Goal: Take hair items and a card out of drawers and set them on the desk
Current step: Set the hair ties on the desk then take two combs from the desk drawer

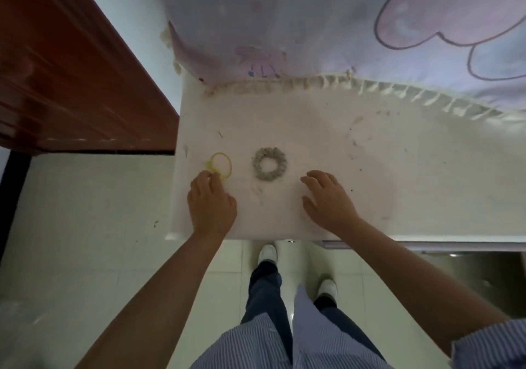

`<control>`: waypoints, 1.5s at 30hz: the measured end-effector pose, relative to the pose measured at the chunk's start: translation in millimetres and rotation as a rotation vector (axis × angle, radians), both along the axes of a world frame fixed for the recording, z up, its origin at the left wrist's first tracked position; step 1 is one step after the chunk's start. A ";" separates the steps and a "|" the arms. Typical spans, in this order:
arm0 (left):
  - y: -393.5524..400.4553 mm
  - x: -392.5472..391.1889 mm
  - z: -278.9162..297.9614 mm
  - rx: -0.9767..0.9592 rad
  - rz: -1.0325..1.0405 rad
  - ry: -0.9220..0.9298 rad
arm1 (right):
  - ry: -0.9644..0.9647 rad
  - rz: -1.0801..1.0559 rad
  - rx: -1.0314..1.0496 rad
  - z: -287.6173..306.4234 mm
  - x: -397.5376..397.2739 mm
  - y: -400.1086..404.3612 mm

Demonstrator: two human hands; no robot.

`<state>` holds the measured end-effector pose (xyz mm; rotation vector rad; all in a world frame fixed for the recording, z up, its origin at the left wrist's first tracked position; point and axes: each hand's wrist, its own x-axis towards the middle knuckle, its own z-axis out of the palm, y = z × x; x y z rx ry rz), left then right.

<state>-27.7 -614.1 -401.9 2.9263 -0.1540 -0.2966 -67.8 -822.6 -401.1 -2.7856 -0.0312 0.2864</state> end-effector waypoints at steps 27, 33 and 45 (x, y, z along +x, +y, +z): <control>-226.6 -192.8 -52.7 0.167 -0.451 -0.280 | -0.102 -0.353 -0.402 -98.4 -220.4 -215.6; -228.7 -196.6 -55.1 0.164 -0.407 -0.306 | -0.075 -0.269 -0.431 -100.5 -222.2 -219.1; -213.1 -243.9 -39.7 0.059 -0.462 -0.018 | -0.306 -0.237 -0.218 -72.1 -308.5 -201.3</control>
